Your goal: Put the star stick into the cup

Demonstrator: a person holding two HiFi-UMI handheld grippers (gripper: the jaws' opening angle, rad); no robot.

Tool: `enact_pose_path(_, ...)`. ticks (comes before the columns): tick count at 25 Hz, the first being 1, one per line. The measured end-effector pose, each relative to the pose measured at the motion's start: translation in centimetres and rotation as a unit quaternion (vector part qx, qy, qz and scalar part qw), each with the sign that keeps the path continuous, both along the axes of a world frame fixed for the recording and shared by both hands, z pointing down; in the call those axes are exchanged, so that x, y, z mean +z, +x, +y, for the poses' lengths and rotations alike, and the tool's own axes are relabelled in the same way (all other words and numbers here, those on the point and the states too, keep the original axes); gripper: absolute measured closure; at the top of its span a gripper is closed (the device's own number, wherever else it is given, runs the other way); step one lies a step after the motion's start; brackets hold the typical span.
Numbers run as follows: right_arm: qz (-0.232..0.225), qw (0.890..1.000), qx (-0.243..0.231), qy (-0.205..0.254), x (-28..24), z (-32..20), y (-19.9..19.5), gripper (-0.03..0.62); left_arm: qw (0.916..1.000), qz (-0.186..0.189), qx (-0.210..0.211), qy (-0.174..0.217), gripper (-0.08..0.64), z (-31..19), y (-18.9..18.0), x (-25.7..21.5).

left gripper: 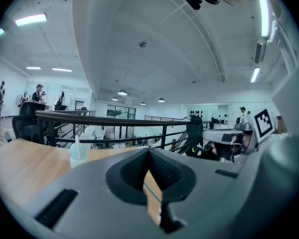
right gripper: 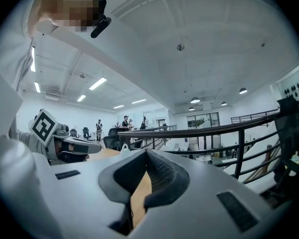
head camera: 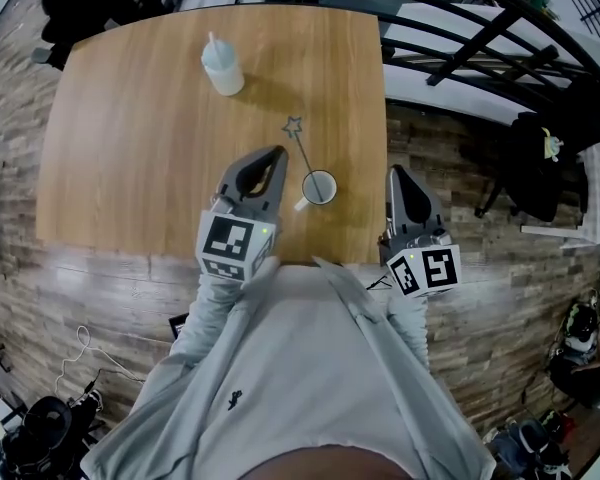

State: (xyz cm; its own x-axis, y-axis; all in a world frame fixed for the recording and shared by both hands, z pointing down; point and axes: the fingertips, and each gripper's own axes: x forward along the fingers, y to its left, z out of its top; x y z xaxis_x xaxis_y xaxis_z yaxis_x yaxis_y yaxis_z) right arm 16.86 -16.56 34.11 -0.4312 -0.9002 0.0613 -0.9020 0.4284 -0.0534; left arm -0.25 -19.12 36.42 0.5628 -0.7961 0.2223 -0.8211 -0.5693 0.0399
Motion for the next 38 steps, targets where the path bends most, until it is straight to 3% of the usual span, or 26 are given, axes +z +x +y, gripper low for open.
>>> enact_pose_path(20,0.018,1.000,0.004,-0.010,1.1,0.1,-0.8,0.577,1.0000,0.002,0.002,-0.008,0.541,0.2,-0.2,0.8)
enact_pose_path(38,-0.007,1.000,-0.008,-0.022,1.5,-0.5,-1.2,0.577,0.9997,0.001,0.001,-0.026,0.541,-0.4,-0.3,2.0)
